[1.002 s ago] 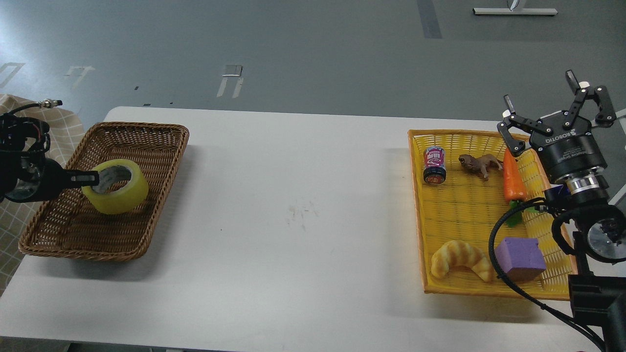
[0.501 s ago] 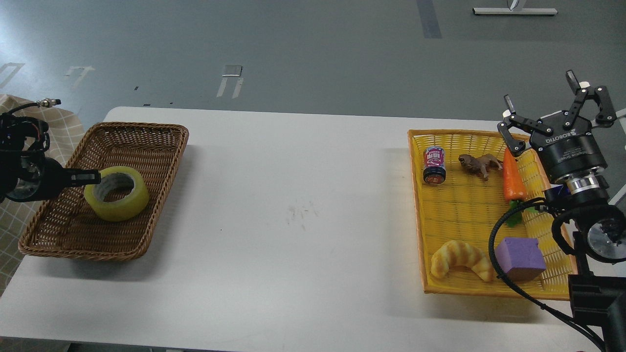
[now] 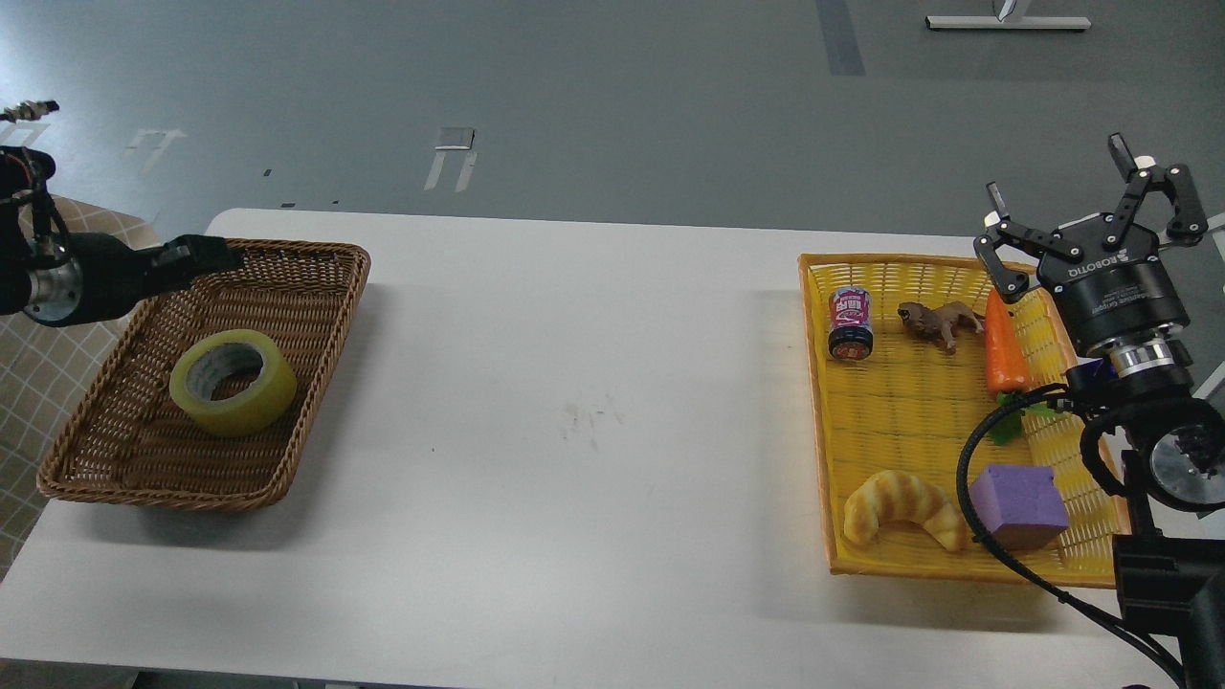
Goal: Place and transfer tape with both arms
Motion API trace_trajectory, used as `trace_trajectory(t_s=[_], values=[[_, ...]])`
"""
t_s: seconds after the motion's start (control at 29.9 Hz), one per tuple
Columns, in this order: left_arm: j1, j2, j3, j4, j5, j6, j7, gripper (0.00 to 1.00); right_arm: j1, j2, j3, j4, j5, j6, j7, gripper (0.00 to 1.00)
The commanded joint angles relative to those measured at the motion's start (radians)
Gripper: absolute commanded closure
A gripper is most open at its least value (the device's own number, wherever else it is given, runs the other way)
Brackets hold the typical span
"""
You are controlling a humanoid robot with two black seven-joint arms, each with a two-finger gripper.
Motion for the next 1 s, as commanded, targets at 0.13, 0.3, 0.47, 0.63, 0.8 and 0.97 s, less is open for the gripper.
trace_trajectory(t_s=[0.13, 0.3, 0.47, 0.63, 0.8, 0.97], values=[[-0.051, -0.037, -0.152, 0.000, -0.379, -0.001, -0.002, 0.02, 0.003, -0.006, -0.003, 0.009, -0.002, 0.000, -0.002, 0.00], [-0.051, -0.103, -0.252, -0.010, -0.549, -0.014, -0.002, 0.02, 0.030, -0.014, -0.009, 0.017, -0.005, 0.000, -0.003, 0.00], [-0.040, -0.199, -0.381, -0.015, -0.701, -0.036, -0.025, 0.02, 0.089, -0.035, -0.010, 0.015, -0.017, 0.000, -0.003, 0.00], [-0.003, -0.270, -0.477, -0.017, -0.758, -0.036, -0.093, 0.02, 0.124, -0.037, -0.013, 0.012, -0.017, 0.000, -0.012, 0.00], [0.077, -0.351, -0.567, -0.047, -0.758, -0.036, -0.118, 0.02, 0.162, -0.038, -0.019, -0.003, -0.023, 0.000, -0.014, 0.00], [0.155, -0.474, -0.643, -0.067, -0.758, -0.036, -0.116, 0.02, 0.231, -0.038, -0.059, -0.060, -0.022, 0.000, -0.014, 0.00]])
